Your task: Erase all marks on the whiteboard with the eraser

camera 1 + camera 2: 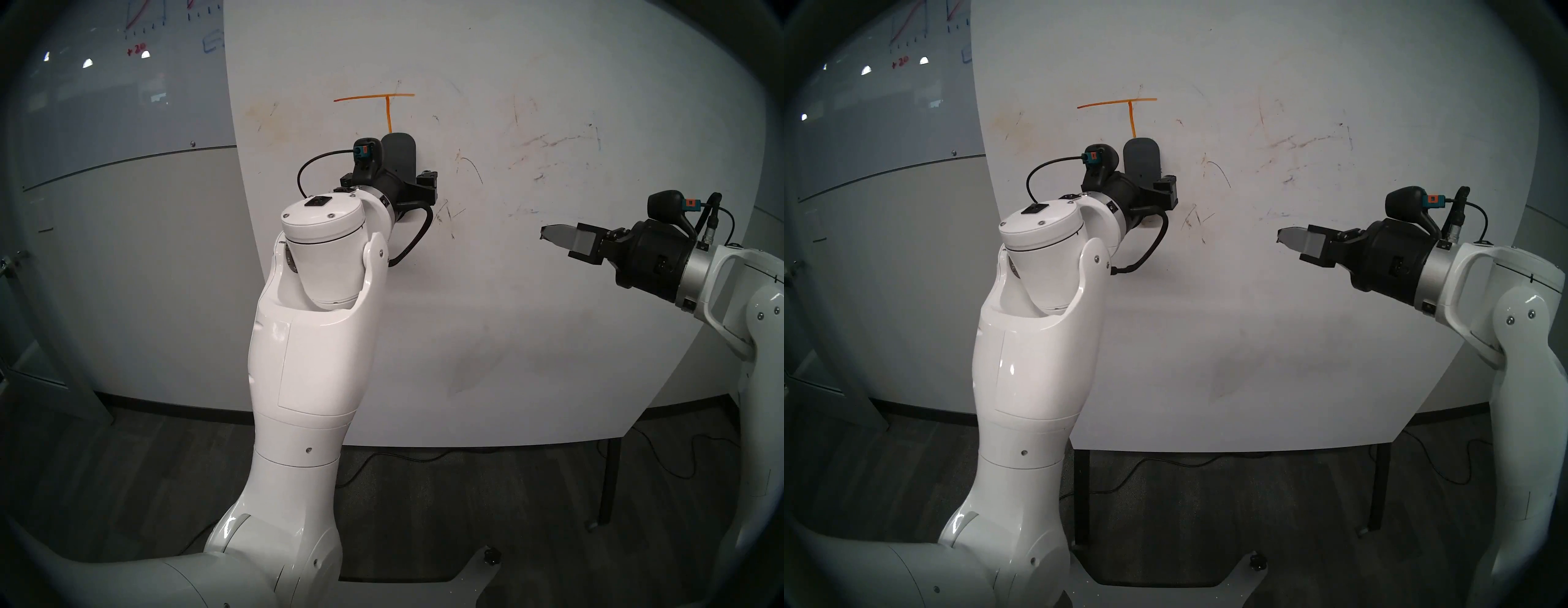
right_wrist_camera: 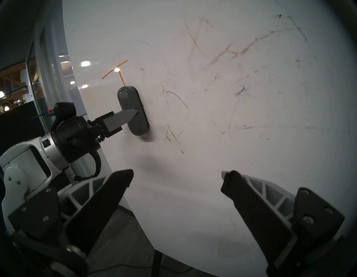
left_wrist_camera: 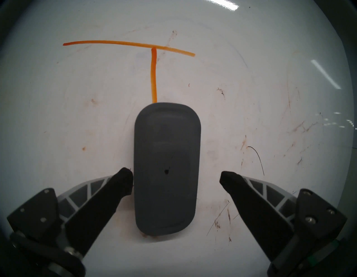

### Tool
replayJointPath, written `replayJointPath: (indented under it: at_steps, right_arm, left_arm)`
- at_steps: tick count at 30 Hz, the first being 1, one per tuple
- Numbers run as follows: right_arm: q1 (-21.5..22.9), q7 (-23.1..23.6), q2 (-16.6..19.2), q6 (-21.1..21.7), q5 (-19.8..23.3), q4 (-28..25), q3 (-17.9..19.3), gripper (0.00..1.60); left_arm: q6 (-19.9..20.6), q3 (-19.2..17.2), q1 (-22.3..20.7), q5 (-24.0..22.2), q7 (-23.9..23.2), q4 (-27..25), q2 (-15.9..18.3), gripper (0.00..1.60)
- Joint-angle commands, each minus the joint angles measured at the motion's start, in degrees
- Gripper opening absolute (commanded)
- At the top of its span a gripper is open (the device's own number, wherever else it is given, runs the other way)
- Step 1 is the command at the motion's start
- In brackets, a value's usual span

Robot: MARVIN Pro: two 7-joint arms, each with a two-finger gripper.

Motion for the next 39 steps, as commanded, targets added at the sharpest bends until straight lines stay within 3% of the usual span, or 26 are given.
replayJointPath:
  at_steps: [1, 20, 39]
  right_arm:
    - [0.6, -0.1, 0.1, -0.1, 0.1, -0.2, 0.4, 1.60]
    - [0.6, -0.1, 0.1, -0.1, 0.1, -0.2, 0.4, 1.60]
    - [0.6, -0.1, 0.1, -0.1, 0.1, -0.2, 0.4, 1.60]
  left_arm:
    - [-0.7, -0.1, -2.2, 0.4, 1.0, 0.7, -1.1, 1.60]
    - [-1.8, 0.1, -3.8, 0.3, 2.2, 3.0, -1.7, 1.60]
    - [-1.8, 2.3, -4.0, 2.6, 6.9, 3.8, -3.4, 1.60]
